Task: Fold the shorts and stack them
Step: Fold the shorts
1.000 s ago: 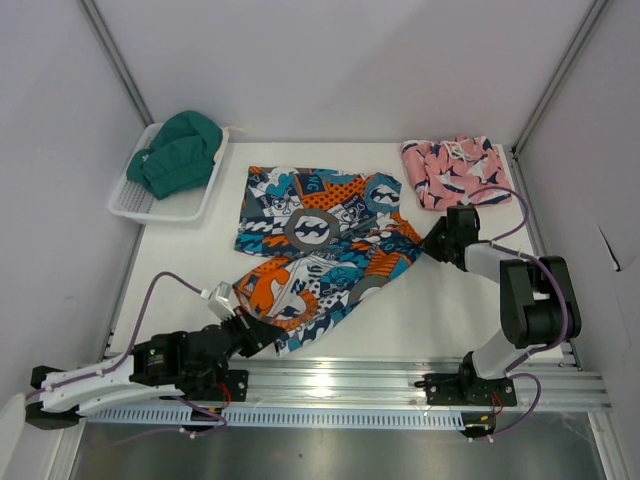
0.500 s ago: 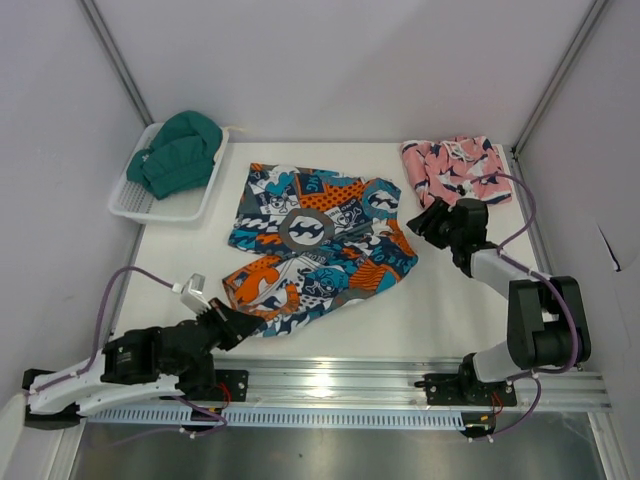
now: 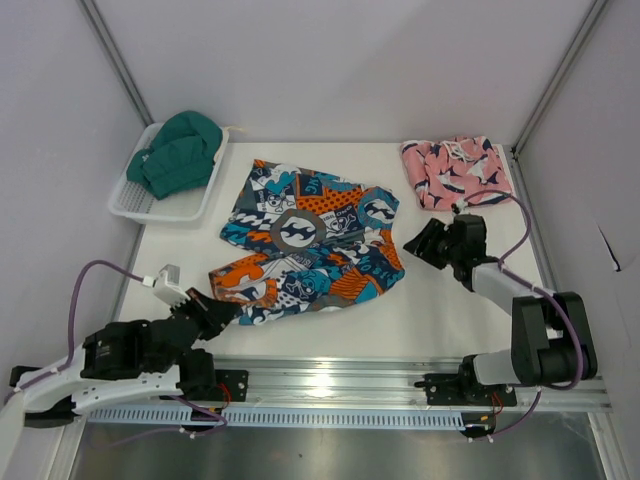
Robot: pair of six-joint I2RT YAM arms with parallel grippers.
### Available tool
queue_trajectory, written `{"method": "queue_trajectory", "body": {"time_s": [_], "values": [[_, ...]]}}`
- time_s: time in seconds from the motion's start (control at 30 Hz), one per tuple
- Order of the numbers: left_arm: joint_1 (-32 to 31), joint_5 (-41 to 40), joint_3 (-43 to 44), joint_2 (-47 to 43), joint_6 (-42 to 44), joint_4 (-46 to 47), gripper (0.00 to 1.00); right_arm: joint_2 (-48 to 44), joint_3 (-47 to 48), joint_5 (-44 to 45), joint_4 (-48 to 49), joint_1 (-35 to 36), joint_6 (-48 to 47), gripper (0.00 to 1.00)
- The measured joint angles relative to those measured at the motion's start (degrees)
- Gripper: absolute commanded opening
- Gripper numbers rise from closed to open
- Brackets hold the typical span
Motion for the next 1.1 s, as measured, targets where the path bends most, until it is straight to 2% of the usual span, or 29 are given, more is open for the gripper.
{"method": "queue_trajectory", "body": {"time_s": [0.13, 0.27, 0.33, 0.43, 0.57, 0.63, 0.7, 0.8, 1.1], "values": [[0.02, -1.51, 0.31, 5.4, 3.06, 1.6, 0.0, -7.08, -5.38, -0.07, -2.29, 2.73, 1.22, 0.61], [1.73, -0.26, -0.55, 11.61, 7.82, 8.63, 0.0, -16.06, -12.07, 0.09, -3.76, 4.72, 4.04, 0.61], [6.86, 3.1, -2.49, 14.01, 11.67, 14.67, 0.0, -19.85, -14.51, 0.87, -4.7, 5.14, 5.46, 0.61], [20.96, 13.7, -6.6, 15.41, 17.92, 23.67, 0.0, -21.99, -15.26, 1.57, -5.97, 5.38, 6.73, 0.61], [38.99, 28.37, -10.29, 16.76, 24.37, 30.99, 0.0, -20.52, -15.23, 1.51, -5.64, 5.55, 7.76, 0.61], [44.39, 34.23, -10.49, 17.88, 26.6, 33.2, 0.0, -17.9, -15.23, 1.03, -5.01, 5.6, 8.28, 0.62], [49.16, 39.43, -10.49, 18.86, 28.5, 35.12, 0.0, -14.25, -15.21, 0.15, -3.82, 5.64, 9.01, 0.54], [53.57, 44.11, -10.49, 19.19, 30.47, 36.33, 0.0, -9.22, -15.17, -1.53, -0.76, 6.08, 11.04, 0.5], [63.93, 50.56, -10.54, 19.58, 35.32, 35.63, 0.0, -4.2, -11.89, -0.57, 3.21, 9.22, 10.99, 0.64]]}}
